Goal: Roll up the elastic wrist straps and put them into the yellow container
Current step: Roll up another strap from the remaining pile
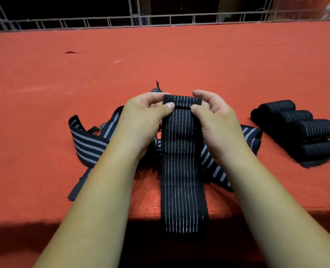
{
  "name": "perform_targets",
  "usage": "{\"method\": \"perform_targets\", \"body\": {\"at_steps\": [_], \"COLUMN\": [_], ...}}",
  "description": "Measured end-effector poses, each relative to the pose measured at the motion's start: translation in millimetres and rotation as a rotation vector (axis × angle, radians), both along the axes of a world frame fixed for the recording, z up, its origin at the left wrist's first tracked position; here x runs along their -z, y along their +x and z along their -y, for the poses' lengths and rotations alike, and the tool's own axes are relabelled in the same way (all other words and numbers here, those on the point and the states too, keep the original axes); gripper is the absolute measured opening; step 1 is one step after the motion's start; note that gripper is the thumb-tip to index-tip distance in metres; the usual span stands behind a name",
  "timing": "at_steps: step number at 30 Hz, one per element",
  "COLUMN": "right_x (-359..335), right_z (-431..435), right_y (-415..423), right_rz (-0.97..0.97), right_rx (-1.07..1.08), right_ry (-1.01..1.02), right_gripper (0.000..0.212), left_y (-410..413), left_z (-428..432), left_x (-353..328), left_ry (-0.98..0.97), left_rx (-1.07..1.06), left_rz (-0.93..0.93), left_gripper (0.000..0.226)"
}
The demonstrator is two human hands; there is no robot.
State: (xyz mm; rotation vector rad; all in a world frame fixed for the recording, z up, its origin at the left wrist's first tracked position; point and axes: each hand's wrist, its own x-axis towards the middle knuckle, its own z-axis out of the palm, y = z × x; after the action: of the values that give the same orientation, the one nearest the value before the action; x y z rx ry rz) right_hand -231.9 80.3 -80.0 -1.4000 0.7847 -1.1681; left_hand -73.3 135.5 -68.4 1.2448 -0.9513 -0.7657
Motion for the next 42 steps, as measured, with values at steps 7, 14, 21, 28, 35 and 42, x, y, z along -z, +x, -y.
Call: {"method": "perform_targets", "body": {"at_steps": [7,14,21,28,35,42], "right_x": [-4.5,-5.3,-4.1,-1.6,-0.7,-14.4], "right_z": [-1.8,0.8,0.7,-1.4,0.4,-9.9], "right_y": [-5.1,-5.9,-3.7,-1.5,-4.4,-11.1], "right_rz": [-0.216,-0.211,-0.120,-0.125,-0.149,-0.263], "right_rx": [0.075,0.103,0.117,0.142,0.116,0.103], "right_ry": [-0.039,0.040,0.046,0.016,-0.019,0.085], "right_gripper": [0.019,0.036,0.019,0.057,0.069,0.051], "left_y": [-5.0,-12.5,-15.6,-22.0,-23.6,-27.9], "left_z": [-1.3,-2.3,-3.7,-10.8,-5.2,-4.7], "left_x": [-2.8,-4.5,-6.4,-14.0,-5.3,-4.6], "left_ry": [-0.032,-0.021,0.058,0.082,0.053,-0.042], "left_rx": [-0.016,0.022,0.064,0.099,-0.058,-0.084], "left_rz": [0.065,0.099,0.019,0.205,0.389,0.280], "left_gripper": [0.026,0.034,0.024,0.029,0.042,0.030]}}
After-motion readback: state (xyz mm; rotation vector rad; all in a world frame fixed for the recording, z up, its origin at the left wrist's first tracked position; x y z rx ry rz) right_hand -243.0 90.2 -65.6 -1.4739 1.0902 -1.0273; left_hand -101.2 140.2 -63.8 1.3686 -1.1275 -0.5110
